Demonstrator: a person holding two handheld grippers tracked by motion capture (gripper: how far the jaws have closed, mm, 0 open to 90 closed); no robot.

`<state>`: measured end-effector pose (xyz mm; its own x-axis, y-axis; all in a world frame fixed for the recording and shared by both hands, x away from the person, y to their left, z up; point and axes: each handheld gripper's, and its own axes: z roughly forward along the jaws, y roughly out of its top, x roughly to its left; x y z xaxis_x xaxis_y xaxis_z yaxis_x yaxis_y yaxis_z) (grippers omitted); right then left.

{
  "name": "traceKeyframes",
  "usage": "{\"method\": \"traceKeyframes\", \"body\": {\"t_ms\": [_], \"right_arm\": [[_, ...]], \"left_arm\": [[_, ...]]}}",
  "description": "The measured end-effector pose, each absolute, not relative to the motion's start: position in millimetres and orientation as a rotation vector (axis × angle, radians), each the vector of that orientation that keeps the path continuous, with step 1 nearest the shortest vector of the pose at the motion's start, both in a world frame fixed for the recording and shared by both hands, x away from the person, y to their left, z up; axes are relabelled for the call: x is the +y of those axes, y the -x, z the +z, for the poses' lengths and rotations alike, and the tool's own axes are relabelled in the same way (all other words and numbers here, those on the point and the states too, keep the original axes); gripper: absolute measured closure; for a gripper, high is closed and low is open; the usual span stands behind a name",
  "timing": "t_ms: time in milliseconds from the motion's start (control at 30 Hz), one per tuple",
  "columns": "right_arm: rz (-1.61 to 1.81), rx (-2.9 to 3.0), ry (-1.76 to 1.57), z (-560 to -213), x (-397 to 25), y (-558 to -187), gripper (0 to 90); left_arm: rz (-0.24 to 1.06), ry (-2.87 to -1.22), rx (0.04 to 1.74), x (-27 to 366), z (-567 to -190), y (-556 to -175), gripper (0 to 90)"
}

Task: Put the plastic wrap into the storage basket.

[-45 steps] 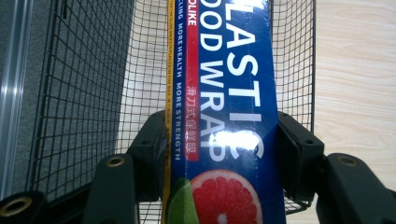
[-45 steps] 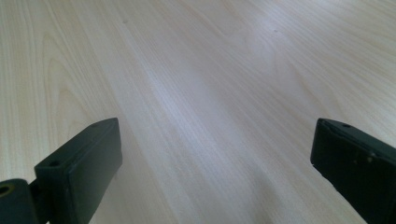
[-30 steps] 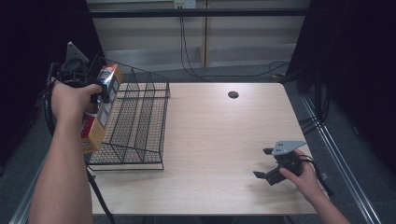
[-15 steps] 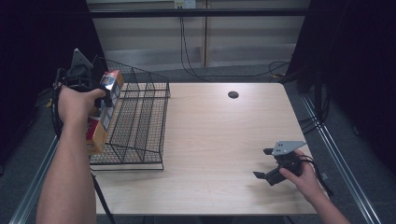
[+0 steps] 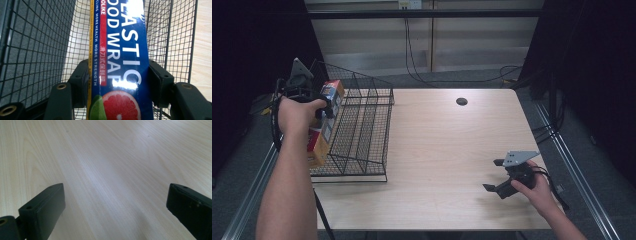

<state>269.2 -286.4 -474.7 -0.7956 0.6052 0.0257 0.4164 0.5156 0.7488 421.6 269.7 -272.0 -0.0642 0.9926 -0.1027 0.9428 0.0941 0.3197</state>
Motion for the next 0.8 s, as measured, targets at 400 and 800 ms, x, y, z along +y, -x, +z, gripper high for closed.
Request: {"method": "traceKeyframes", "body": {"t_ms": [400, 800], "right_arm": [[1.146, 2.518, -0.866, -474.6, -286.7, -269.4, 2.0], [1.149, 2.527, -0.861, -475.0, -286.2, -269.4, 2.0]], "left_arm": [[0.246, -1.928, 2.092, 267.3, -276.9, -423.2, 43.2], [0.226, -1.912, 2.103, 267.1, -279.8, -424.1, 42.8]]}}
